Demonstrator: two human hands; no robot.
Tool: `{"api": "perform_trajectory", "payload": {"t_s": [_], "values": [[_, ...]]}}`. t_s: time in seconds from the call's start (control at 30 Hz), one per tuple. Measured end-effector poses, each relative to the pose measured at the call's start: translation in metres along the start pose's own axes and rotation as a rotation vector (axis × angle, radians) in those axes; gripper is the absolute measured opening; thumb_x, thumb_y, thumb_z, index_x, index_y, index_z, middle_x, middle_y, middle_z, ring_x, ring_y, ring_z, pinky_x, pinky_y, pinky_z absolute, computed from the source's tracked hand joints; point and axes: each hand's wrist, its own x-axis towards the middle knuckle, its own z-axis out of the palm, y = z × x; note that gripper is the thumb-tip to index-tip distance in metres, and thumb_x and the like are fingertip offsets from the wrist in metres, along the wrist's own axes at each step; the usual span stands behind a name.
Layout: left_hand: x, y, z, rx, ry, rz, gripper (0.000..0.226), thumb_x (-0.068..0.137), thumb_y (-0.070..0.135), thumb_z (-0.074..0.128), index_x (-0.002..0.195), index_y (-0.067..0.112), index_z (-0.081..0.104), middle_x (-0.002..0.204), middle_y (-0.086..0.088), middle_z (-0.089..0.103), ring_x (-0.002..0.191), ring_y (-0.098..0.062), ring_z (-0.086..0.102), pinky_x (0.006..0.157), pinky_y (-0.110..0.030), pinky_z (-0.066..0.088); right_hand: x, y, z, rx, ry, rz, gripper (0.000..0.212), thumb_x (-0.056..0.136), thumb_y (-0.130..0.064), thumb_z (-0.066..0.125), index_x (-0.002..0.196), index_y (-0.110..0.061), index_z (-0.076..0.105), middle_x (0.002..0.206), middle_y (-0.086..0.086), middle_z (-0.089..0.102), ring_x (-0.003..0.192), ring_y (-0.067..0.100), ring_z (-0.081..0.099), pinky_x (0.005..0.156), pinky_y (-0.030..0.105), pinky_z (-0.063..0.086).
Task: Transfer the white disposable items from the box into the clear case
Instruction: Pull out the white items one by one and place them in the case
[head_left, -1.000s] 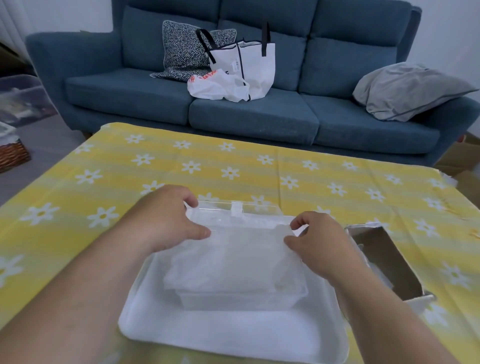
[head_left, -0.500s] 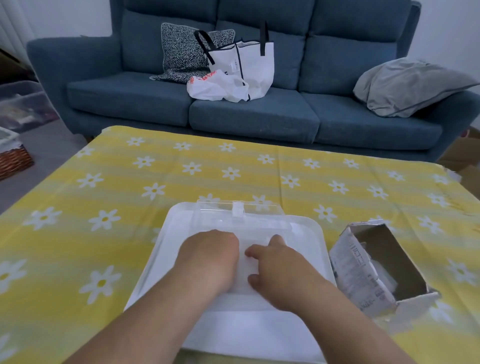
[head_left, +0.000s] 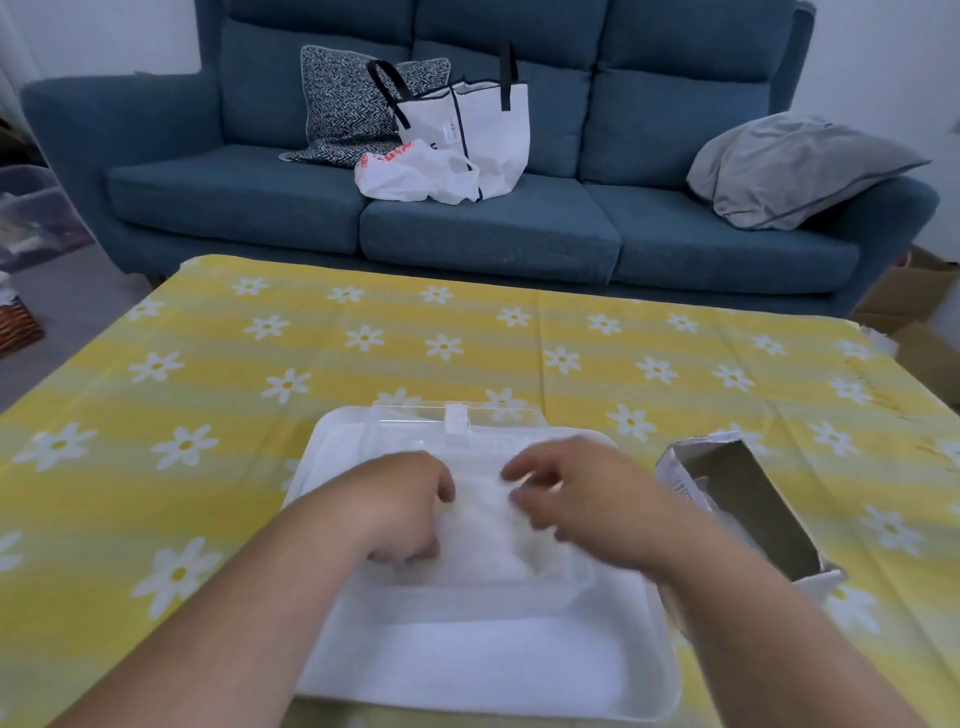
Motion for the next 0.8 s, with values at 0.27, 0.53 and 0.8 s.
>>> {"api": "perform_trajectory", "payload": {"t_s": [0.27, 0.53, 0.8], "values": [[-0.005, 0.021, -0.012, -0.228, 0.312, 0.129, 0.017, 0.088, 0.030, 0.068, 0.075, 0.019, 0.066, 0.074, 0.007, 0.063, 0.064, -0.018, 0.063, 0.061, -0.033, 0.054, -0.029, 0.065, -0.065, -0.174, 0.519, 0.324, 0.046, 0.095, -0.036, 0.054, 0.056, -0.011, 0.057, 0.054, 0.004, 0.059, 0.056, 0.024, 0.056, 0.052, 0.031, 0.038], [-0.007, 0.074, 0.011, -0.430, 0.330, 0.439, 0.015, 0.090, 0.026, 0.063, 0.077, 0.024, 0.067, 0.071, 0.001, 0.066, 0.061, -0.016, 0.059, 0.063, -0.039, 0.054, -0.022, 0.098, -0.042, -0.094, 0.121, 0.406, 0.054, 0.091, -0.061, 0.052, 0.070, -0.012, 0.053, 0.067, 0.006, 0.050, 0.059, 0.023, 0.050, 0.058, 0.030, 0.037], [-0.001, 0.087, 0.022, -0.405, 0.317, 0.486, 0.014, 0.090, 0.025, 0.064, 0.078, 0.024, 0.068, 0.078, -0.004, 0.069, 0.063, -0.011, 0.054, 0.068, -0.040, 0.053, -0.028, 0.093, -0.062, -0.138, 0.430, 0.387, 0.044, 0.089, -0.026, 0.057, 0.049, -0.012, 0.043, 0.050, 0.004, 0.051, 0.046, 0.020, 0.039, 0.044, 0.026, 0.026]]}}
